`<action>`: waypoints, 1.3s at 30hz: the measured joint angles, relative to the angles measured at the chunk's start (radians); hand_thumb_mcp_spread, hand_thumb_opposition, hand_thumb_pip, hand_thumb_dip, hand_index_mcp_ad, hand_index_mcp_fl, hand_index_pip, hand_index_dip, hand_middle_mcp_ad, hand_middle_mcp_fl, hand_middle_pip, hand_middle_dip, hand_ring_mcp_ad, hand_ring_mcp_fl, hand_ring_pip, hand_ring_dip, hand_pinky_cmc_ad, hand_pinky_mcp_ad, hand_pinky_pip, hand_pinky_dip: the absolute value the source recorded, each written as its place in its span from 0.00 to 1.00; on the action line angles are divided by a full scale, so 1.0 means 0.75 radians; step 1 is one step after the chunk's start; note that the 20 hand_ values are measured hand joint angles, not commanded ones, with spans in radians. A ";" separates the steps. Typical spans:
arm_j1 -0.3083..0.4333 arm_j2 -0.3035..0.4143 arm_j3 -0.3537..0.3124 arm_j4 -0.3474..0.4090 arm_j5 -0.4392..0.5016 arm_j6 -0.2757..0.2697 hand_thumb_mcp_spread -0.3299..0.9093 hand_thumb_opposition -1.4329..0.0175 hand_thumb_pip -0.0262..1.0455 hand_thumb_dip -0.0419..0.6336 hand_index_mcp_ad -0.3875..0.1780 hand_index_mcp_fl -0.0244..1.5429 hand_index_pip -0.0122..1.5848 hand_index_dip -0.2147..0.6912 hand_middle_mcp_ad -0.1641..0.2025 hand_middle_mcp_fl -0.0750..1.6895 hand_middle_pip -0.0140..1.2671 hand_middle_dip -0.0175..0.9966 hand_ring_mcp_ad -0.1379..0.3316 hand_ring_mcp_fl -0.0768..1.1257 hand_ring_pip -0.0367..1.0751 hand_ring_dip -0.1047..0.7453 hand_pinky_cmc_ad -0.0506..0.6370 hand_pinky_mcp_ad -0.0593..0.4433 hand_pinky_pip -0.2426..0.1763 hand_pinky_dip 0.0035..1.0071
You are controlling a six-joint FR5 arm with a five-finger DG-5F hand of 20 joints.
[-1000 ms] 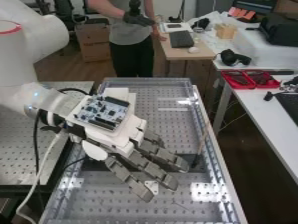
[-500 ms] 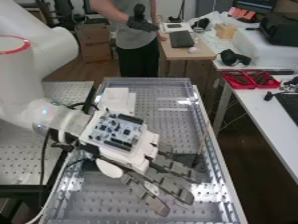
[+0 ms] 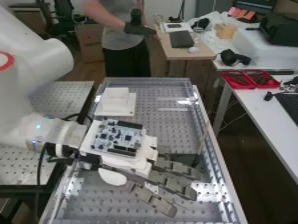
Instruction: Grab the paper clip and place it in the clear container
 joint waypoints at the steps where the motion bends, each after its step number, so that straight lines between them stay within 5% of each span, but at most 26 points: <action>1: -0.005 -0.001 -0.001 0.002 -0.012 -0.006 0.58 0.44 0.69 0.44 0.52 0.06 0.98 0.40 0.56 0.04 0.11 0.19 0.60 0.06 0.12 0.24 0.56 0.68 0.40 0.28; 24: -0.125 -0.094 -0.032 0.224 -0.264 -0.054 0.59 0.42 0.69 0.44 0.49 0.12 0.98 0.39 0.55 0.04 0.11 0.20 0.58 0.06 0.12 0.24 0.55 0.67 0.47 0.25; 39: -0.122 -0.161 0.044 0.198 -0.314 -0.079 0.60 0.42 0.69 0.46 0.47 0.14 0.98 0.37 0.56 0.07 0.11 0.20 0.57 0.06 0.12 0.25 0.56 0.67 0.52 0.22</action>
